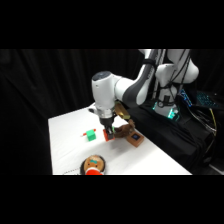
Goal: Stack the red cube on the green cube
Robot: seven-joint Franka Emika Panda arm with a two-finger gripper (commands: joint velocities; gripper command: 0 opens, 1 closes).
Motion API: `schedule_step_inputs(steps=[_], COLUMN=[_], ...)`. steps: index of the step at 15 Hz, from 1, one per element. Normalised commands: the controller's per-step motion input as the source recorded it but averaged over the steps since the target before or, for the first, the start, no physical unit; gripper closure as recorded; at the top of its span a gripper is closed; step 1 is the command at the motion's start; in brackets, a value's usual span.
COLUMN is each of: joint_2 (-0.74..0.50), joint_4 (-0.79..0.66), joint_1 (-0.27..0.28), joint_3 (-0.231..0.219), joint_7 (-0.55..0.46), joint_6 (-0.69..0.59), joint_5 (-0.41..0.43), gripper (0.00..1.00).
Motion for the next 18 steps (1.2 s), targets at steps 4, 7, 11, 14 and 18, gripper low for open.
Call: schedule_step_inputs(steps=[4,7,11,14,18], joint_2=[-0.08,0.01,0.05,0.12,0.21], joint_4=[0.21,0.24,0.24,0.26,0.29], joint_1=[-0.231,-0.244,-0.220,-0.182,-0.146], joint_3=[0.096,0.073,0.061,0.063,0.072], joint_7=[-0.22,-0.26,-0.27,-0.28,-0.25], joint_6=[-0.26,-0.20,-0.16,-0.06,-0.03], joint_5=[-0.024,0.029,0.083,0.119,0.145], gripper=[0.76,0.76,0.76,0.76,0.76])
